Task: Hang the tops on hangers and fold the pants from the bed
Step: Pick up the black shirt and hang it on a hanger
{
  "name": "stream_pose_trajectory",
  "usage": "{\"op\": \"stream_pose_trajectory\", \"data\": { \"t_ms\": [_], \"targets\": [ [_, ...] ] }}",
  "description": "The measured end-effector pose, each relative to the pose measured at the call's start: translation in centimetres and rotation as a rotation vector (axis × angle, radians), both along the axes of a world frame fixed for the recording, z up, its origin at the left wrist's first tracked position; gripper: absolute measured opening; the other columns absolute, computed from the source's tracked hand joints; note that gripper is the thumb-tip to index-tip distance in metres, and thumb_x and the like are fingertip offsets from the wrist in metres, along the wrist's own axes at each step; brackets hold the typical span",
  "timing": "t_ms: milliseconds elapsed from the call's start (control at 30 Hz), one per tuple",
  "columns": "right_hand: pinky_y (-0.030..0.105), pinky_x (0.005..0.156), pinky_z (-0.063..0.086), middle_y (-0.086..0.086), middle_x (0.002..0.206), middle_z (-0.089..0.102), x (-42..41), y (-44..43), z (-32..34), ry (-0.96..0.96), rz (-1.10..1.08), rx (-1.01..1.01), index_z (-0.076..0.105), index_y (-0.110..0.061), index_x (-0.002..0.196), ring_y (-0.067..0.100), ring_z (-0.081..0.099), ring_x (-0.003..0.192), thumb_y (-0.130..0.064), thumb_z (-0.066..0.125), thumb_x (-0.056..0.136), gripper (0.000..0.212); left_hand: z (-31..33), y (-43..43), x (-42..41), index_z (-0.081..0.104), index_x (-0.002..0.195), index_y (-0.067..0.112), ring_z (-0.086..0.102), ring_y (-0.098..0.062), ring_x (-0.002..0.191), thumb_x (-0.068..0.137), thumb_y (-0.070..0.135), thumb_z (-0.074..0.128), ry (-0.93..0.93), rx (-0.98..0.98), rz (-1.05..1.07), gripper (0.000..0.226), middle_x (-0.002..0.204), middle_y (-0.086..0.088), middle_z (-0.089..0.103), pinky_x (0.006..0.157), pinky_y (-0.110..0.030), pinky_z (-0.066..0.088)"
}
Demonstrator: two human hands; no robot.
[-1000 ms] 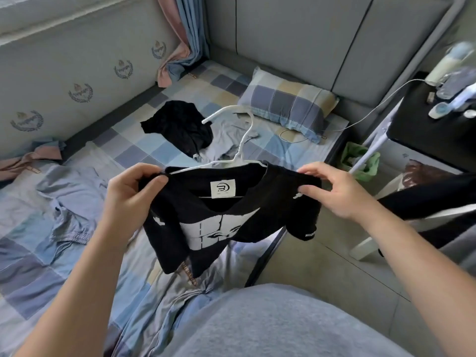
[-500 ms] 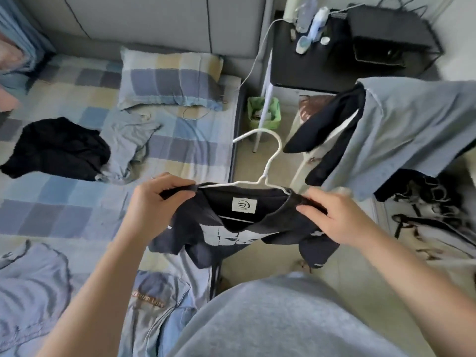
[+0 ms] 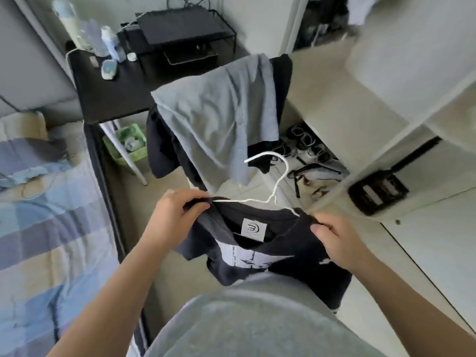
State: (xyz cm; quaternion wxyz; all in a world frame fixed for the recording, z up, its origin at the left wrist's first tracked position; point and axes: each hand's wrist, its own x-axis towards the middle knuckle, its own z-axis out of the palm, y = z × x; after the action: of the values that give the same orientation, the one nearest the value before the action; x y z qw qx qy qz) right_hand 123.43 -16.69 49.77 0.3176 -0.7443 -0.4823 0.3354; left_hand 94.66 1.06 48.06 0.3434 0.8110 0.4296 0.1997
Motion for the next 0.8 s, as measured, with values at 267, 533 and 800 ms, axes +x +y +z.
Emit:
{"op": "stream_pose_trajectory", "data": {
  "t_ms": [267, 533, 800],
  "targets": [
    [0.027, 0.056, 0.037, -0.002, 0.057, 0.049, 11.0, -4.2, -0.4, 0.242, -0.501, 0.057, 0.051, -0.013, 0.062, 0.014, 0.049, 0.055, -0.024, 0.046, 0.079, 0.021, 0.7, 1.3, 19.0, 0.061, 0.131, 0.031, 0.049, -0.021, 0.127, 0.092, 0.025, 0.071, 0.054, -0.112, -0.154, 0.041, 0.135, 0.007, 0.056, 0.109, -0.039, 0.04],
    [0.029, 0.063, 0.049, 0.007, 0.075, 0.067, 14.8, 2.2, 1.4, 0.611, -0.709, 0.229, 0.069, -0.017, 0.078, 0.02, 0.064, 0.07, -0.027, 0.047, 0.078, 0.025, 0.9, 0.8, 27.3, 0.064, 0.11, 0.046, 0.057, 0.012, 0.104, 0.097, 0.038, 0.061, 0.126, -0.392, -0.457, 0.015, 0.112, 0.024, 0.065, 0.084, -0.01, 0.045],
    [0.039, 0.078, 0.051, 0.012, 0.087, 0.065, 20.7, 13.9, 4.4, 0.565, -0.523, 0.419, 0.066, -0.007, 0.097, 0.027, 0.063, 0.084, -0.021, 0.059, 0.087, 0.018, 3.2, 6.4, 32.7, 0.054, 0.122, 0.047, 0.056, 0.015, 0.106, 0.083, 0.063, 0.063, 0.032, -0.482, -0.611, 0.043, 0.114, 0.036, 0.059, 0.08, 0.001, 0.04]
  ]
}}
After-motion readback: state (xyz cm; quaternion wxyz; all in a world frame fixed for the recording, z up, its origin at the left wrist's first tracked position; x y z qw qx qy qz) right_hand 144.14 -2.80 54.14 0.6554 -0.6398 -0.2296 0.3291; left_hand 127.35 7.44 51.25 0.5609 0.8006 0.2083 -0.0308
